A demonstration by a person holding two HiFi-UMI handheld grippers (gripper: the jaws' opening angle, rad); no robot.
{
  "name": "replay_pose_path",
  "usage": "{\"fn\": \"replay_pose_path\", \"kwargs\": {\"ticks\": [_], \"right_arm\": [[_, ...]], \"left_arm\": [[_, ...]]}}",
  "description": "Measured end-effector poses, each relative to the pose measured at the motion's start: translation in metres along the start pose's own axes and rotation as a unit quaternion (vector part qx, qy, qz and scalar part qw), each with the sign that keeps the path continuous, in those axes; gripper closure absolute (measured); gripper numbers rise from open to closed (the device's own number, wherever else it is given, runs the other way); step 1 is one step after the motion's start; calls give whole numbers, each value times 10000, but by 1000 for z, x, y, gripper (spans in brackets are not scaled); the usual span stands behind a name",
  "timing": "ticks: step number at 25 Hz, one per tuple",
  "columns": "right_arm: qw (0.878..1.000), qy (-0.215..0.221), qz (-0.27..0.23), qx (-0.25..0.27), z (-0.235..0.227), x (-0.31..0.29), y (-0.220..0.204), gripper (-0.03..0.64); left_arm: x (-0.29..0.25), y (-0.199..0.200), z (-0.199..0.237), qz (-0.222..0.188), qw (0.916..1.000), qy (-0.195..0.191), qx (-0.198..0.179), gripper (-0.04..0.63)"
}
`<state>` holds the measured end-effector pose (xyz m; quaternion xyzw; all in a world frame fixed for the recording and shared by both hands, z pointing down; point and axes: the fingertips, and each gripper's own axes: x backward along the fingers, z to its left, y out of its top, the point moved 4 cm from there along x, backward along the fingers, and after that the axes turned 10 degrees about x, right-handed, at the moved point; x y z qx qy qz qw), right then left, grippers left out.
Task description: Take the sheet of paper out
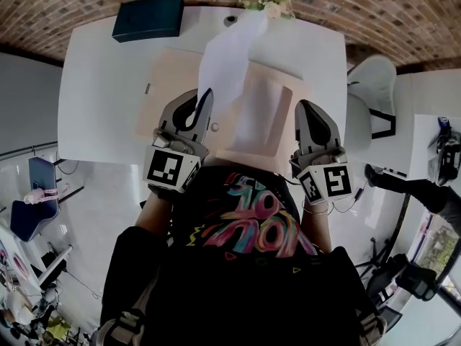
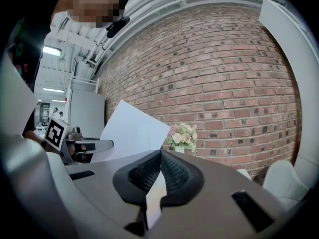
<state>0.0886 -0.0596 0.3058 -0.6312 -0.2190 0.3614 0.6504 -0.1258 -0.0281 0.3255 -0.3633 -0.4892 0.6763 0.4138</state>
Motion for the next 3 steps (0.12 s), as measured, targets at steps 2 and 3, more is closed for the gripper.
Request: {"fn": "replay_pose_path", "kwargs": {"ticks": [2, 3], "right_arm": [[10000, 9, -21, -13, 0, -2, 0, 598], [10000, 16, -31, -21, 0, -3, 1, 598]], "left_arm": [[-1, -1, 1, 11, 10000, 15, 22, 572], [-1, -1, 1, 17, 10000, 22, 34, 572]]}}
